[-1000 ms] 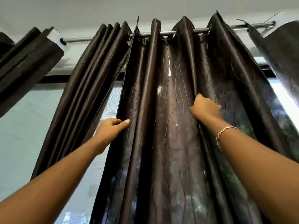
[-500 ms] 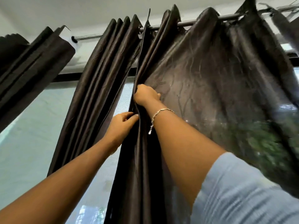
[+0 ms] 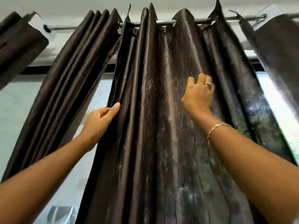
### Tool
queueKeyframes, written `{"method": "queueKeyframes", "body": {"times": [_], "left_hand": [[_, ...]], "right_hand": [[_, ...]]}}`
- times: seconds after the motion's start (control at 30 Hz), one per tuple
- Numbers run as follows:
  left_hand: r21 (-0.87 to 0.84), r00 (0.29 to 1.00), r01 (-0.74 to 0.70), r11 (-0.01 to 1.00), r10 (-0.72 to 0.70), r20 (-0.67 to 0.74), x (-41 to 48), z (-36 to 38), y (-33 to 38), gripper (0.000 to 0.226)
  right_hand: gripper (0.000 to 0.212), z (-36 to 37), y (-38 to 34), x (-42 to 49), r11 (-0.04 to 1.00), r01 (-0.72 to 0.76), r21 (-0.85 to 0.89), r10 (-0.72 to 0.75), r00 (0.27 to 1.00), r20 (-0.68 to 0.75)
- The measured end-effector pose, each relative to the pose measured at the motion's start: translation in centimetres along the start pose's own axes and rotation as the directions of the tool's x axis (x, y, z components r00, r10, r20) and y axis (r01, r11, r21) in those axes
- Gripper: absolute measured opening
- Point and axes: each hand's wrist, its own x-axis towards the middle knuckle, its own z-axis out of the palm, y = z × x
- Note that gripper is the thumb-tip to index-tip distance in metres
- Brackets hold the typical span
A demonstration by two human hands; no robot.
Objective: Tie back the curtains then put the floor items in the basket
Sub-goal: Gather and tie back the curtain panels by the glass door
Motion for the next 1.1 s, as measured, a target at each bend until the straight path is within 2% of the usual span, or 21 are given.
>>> {"method": "queueKeyframes", "body": {"times": [0.07, 0.1, 0.17, 0.2, 0.27, 0.33, 0.37, 0.47, 0.57, 0.6, 0.73, 0.8, 0.9, 1.0, 1.1], "left_hand": [[0.000, 1.000, 0.013, 1.000, -0.013, 0.004, -0.1, 0.1, -0.1, 0.039], [0.005, 1.000, 0.015, 1.000, -0.015, 0.002, -0.1, 0.1, -0.1, 0.038], [0.013, 1.000, 0.020, 1.000, -0.020, -0.005, -0.2, 0.2, -0.2, 0.037], [0.019, 1.000, 0.027, 0.999, -0.027, -0.010, -0.3, 0.2, -0.2, 0.037], [0.031, 0.999, 0.042, 0.999, -0.041, -0.018, -0.2, 0.2, -0.4, 0.041], [0.049, 0.998, 0.046, 0.998, -0.045, -0.036, -0.3, 0.1, -0.4, 0.042], [0.058, 0.998, 0.046, 0.997, -0.043, -0.047, -0.2, 0.0, -0.5, 0.041], [0.072, 0.998, 0.042, 0.997, -0.039, -0.055, -0.1, -0.6, -0.8, 0.035], [0.062, 0.998, 0.049, 0.997, -0.046, -0.035, 0.1, -1.5, -1.4, 0.049], [0.064, 0.998, 0.050, 0.997, -0.048, -0.033, 0.2, -1.9, -1.6, 0.056], [0.062, 1.000, 0.009, 0.998, -0.008, -0.030, 0.6, -3.0, -1.9, 0.058], [0.035, 0.999, 0.031, 0.999, -0.030, -0.025, 0.7, -3.4, -2.0, 0.072], [0.063, 0.998, 0.056, 0.996, -0.053, -0.045, 0.6, -3.8, -2.0, 0.074], [0.060, 0.998, 0.060, 0.996, -0.060, -0.015, 0.4, -3.9, -1.8, 0.070], [0.058, 0.999, 0.051, 0.997, -0.050, -0.020, -0.1, -3.3, -1.4, 0.056]], "right_hand": [[0.053, -0.6, 2.8, 0.6, 0.994, -0.105, -0.023, 0.105, 0.994, 0.019], [0.061, -0.9, 3.8, 1.0, 0.980, -0.200, 0.000, 0.199, 0.976, 0.092], [0.079, -1.3, 5.4, 2.0, 0.917, -0.396, 0.055, 0.360, 0.878, 0.316], [0.080, -1.4, 5.8, 2.2, 0.897, -0.438, 0.050, 0.380, 0.826, 0.416], [0.060, -1.2, 5.8, 2.4, 0.908, -0.418, 0.035, 0.340, 0.783, 0.520], [0.038, -1.0, 4.9, 2.1, 0.937, -0.347, 0.027, 0.289, 0.818, 0.498], [0.034, -0.8, 4.1, 1.8, 0.949, -0.314, 0.024, 0.265, 0.837, 0.479], [0.032, -0.4, 0.5, 0.8, 0.977, -0.212, 0.036, 0.172, 0.873, 0.457], [0.033, 0.1, -4.0, 0.5, 0.981, -0.150, 0.122, 0.079, 0.887, 0.456], [0.034, 0.3, -5.7, 0.6, 0.972, -0.151, 0.180, 0.050, 0.883, 0.467], [0.034, 0.6, -13.2, 0.6, 0.899, -0.106, 0.425, -0.151, 0.836, 0.528], [0.035, 0.3, -16.5, 0.2, 0.841, -0.119, 0.528, -0.221, 0.816, 0.534], [0.041, -0.4, -18.8, 0.2, 0.786, -0.164, 0.596, -0.255, 0.792, 0.554], [0.044, -0.7, -17.8, 0.4, 0.818, -0.147, 0.556, -0.261, 0.767, 0.587], [0.038, -1.0, -14.4, 0.5, 0.866, -0.072, 0.495, -0.204, 0.853, 0.480]]}}
